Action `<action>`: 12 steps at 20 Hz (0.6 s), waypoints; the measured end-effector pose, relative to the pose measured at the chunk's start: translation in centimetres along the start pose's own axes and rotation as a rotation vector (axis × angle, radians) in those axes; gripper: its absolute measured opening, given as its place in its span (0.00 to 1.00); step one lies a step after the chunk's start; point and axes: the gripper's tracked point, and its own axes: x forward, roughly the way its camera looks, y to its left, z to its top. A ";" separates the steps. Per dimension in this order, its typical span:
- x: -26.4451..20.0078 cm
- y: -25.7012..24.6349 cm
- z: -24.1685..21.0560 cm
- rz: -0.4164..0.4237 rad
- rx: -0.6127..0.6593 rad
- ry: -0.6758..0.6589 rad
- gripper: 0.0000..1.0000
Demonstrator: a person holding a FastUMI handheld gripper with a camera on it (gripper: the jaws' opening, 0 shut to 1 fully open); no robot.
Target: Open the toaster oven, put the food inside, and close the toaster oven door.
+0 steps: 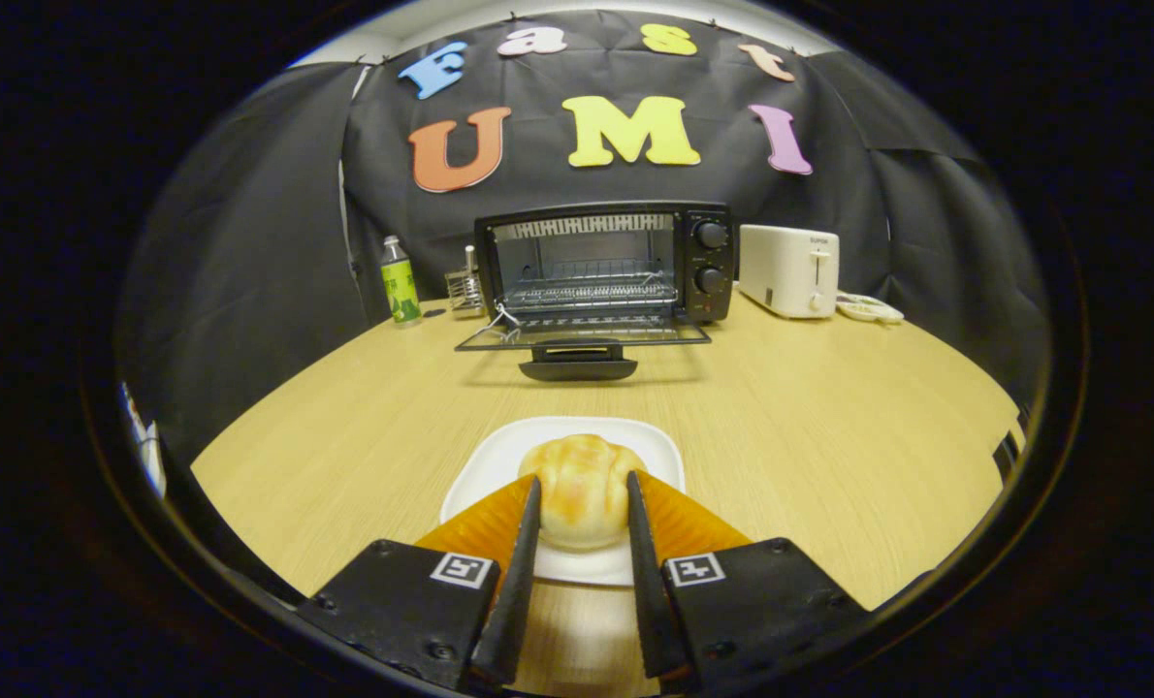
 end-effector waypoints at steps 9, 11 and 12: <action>-0.4 0.6 8.8 0.017 0.120 -0.139 0.40; 0.9 1.0 11.5 0.032 0.201 -0.152 0.41; 1.8 1.5 13.1 0.050 0.259 -0.165 0.41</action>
